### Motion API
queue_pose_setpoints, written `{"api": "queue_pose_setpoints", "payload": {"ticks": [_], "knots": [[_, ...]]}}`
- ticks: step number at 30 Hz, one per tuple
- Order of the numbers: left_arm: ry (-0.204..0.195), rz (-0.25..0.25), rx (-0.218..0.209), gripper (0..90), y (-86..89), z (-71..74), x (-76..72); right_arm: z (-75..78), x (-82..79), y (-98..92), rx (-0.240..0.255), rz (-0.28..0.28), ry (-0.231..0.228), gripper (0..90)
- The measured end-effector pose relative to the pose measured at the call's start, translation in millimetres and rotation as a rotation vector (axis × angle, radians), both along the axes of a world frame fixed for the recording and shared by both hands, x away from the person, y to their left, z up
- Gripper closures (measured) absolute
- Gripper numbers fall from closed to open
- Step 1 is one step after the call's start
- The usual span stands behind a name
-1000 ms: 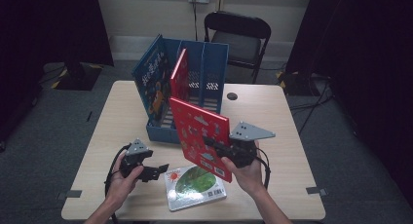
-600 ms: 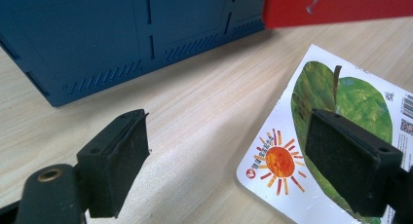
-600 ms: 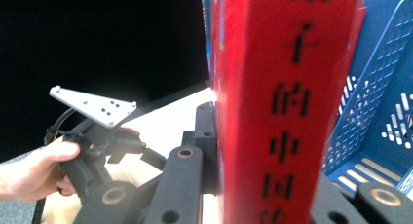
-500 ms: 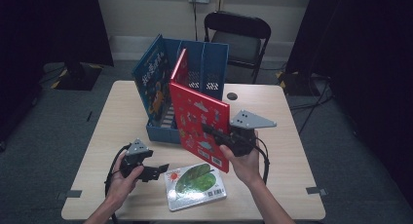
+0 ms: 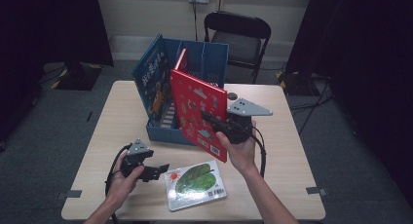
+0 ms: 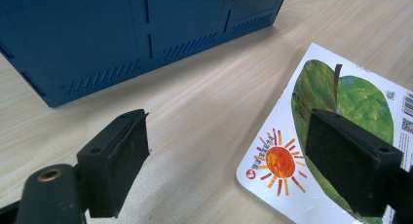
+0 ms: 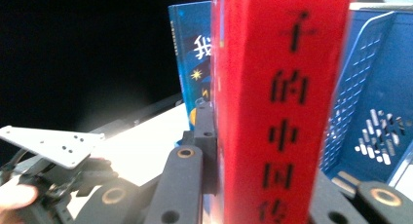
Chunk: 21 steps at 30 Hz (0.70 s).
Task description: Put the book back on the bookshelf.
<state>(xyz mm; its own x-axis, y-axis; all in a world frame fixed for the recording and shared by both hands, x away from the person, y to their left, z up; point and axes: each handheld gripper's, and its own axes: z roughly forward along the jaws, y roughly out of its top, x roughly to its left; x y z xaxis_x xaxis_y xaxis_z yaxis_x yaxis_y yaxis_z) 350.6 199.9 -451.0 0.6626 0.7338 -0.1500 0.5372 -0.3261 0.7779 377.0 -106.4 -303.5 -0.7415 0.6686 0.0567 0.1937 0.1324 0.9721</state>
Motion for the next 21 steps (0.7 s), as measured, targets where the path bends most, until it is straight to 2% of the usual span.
{"api": "queue_pose_setpoints", "payload": {"ticks": [7,10,16,21], "knots": [[-0.001,0.000,0.000,15.9,0.3,-0.2,0.2,1.6,13.2,6.2,0.001,-0.067,0.002,80.6],[-0.002,-0.001,-0.004,15.9,0.1,-0.7,0.5,1.5,20.4,10.2,-0.016,-0.076,-0.002,80.6],[0.002,-0.006,0.003,15.9,-0.3,-1.2,1.2,1.7,31.6,20.2,-0.019,-0.106,0.001,80.6],[0.002,-0.003,0.001,15.8,0.1,-1.0,0.9,0.0,44.3,28.6,-0.026,-0.161,0.019,80.6]]}}
